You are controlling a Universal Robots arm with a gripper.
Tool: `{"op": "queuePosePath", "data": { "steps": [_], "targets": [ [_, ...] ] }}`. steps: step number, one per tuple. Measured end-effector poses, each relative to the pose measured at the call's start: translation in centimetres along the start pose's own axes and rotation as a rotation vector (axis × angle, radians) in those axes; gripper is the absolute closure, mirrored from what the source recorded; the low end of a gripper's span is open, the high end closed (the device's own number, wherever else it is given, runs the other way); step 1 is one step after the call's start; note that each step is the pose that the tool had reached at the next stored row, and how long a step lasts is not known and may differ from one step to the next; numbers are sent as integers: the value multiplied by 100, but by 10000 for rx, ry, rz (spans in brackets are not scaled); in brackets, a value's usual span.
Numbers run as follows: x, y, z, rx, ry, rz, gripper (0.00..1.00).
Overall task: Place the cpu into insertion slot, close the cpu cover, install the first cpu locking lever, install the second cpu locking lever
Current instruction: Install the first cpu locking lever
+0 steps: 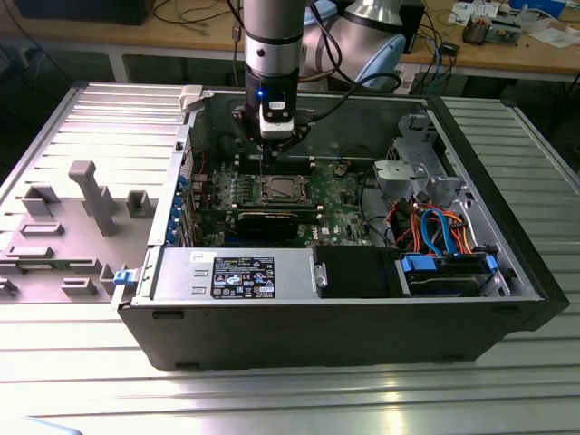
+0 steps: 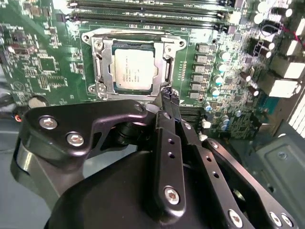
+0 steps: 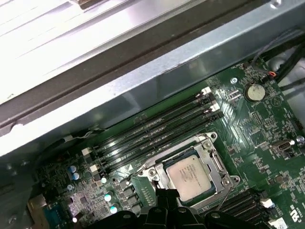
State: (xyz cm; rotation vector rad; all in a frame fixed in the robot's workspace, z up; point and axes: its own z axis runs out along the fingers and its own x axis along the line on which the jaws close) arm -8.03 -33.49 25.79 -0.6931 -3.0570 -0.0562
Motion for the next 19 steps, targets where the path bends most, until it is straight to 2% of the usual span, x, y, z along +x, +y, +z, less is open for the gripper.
{"op": "queuePosePath", "data": {
  "steps": [1,2,9,13,15,19],
  "targets": [
    [0,0,0,4,8,-249,89],
    [3,-1,1,3,10,-329,89],
    [59,-27,1,2,10,-329,89],
    [64,-30,1,4,11,-352,89],
    [64,-31,0,7,17,-502,89],
    [64,-31,0,15,35,-1048,89]
  ]
}}
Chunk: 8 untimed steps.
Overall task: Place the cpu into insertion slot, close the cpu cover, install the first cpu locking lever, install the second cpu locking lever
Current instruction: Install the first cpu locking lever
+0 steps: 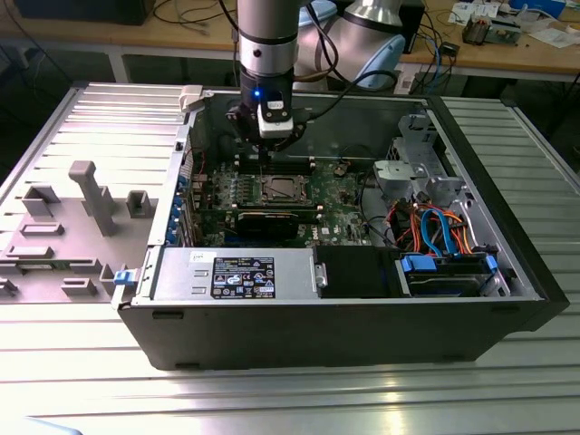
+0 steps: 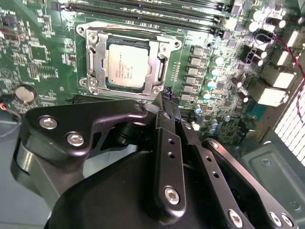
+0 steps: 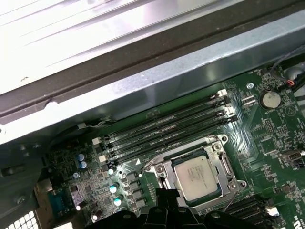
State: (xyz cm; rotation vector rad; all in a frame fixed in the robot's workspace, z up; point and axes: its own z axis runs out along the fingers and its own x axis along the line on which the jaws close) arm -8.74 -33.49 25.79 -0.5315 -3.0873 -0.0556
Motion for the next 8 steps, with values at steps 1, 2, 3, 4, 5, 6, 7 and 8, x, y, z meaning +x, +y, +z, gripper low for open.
{"op": "queuePosePath", "data": {
  "steps": [1,2,3,4,5,6,7,8],
  "targets": [
    [1,0,0,1,2,-87,89],
    [4,-1,1,-1,3,-121,89],
    [8,-2,2,-2,3,-129,89],
    [15,-5,2,-2,3,-131,89],
    [24,-8,1,0,4,-131,89],
    [37,-13,1,0,5,-131,89],
    [50,-18,0,1,4,-133,89],
    [69,-25,0,2,5,-135,89]
  ]
}}
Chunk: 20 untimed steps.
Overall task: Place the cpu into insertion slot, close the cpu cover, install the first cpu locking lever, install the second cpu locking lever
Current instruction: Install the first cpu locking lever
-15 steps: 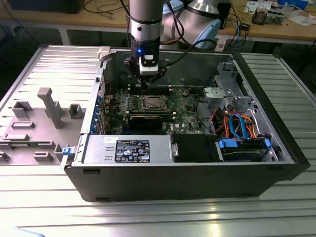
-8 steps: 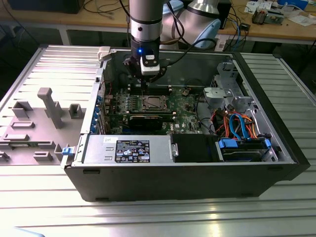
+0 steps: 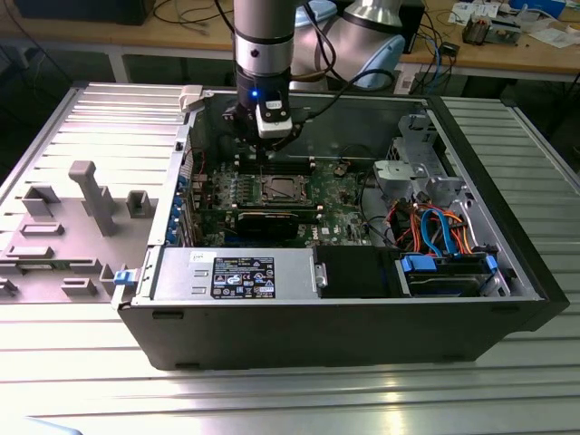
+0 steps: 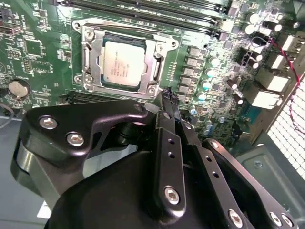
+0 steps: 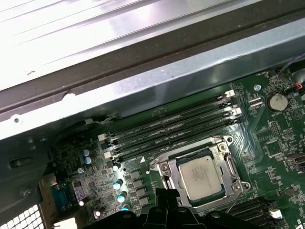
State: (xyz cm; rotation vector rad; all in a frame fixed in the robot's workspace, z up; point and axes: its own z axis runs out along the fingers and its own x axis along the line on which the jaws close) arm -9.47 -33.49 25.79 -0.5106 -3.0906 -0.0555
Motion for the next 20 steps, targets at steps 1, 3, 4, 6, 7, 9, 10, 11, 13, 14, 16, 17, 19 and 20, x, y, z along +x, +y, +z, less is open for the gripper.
{"op": "queuePosePath", "data": {
  "steps": [1,3,4,6,7,9,10,11,13,14,16,17,19,20],
  "targets": [
    [9,-3,1,-1,0,-23,89],
    [12,-4,1,2,14,-378,89],
    [12,-4,1,4,20,-553,89],
    [12,-4,1,9,31,-864,89],
    [12,-4,2,10,35,-995,89],
    [12,-4,2,14,44,-1256,89],
    [12,-4,2,14,44,-1286,89],
    [12,-4,2,11,37,-1293,89],
    [12,-4,3,11,36,-1294,89],
    [12,-4,3,11,37,-1315,89],
    [12,-4,3,12,33,-1374,89],
    [12,-4,5,4,11,-1403,89],
    [12,-4,5,-9,-41,-1422,89],
    [12,-4,5,-11,-51,-1424,89]
  ]
}}
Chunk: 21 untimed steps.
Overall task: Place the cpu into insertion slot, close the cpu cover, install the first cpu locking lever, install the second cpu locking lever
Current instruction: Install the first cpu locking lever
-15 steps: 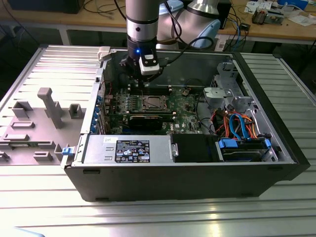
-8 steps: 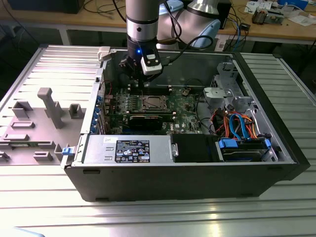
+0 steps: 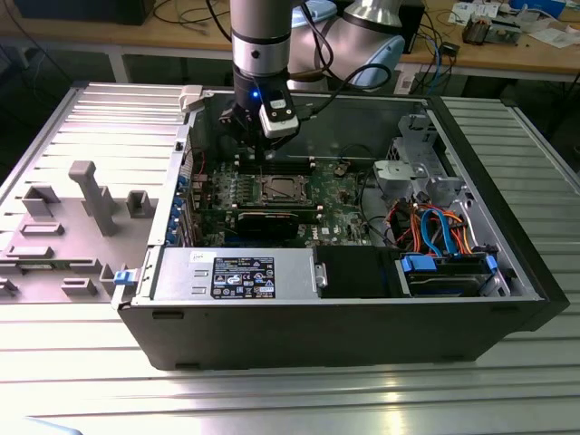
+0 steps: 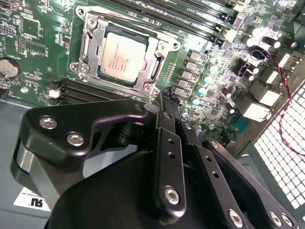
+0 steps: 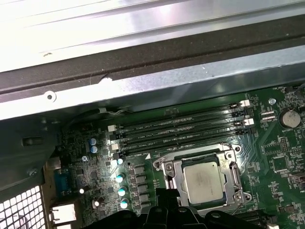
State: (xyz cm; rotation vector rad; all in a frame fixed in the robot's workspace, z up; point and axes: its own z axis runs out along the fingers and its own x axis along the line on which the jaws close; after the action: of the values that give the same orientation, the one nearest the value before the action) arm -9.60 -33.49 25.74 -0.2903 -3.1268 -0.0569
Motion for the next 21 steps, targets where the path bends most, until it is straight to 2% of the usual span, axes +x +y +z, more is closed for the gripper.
{"op": "queuePosePath", "data": {
  "steps": [4,7,11,16,21],
  "targets": [
    [8,-1,-1,-2,-23,0,89],
    [12,-2,7,-21,-110,-161,89],
    [19,-4,11,-22,-103,-439,89],
    [96,-18,12,-27,-108,-481,89],
    [97,-19,13,-26,-81,-1160,89]
  ]
}}
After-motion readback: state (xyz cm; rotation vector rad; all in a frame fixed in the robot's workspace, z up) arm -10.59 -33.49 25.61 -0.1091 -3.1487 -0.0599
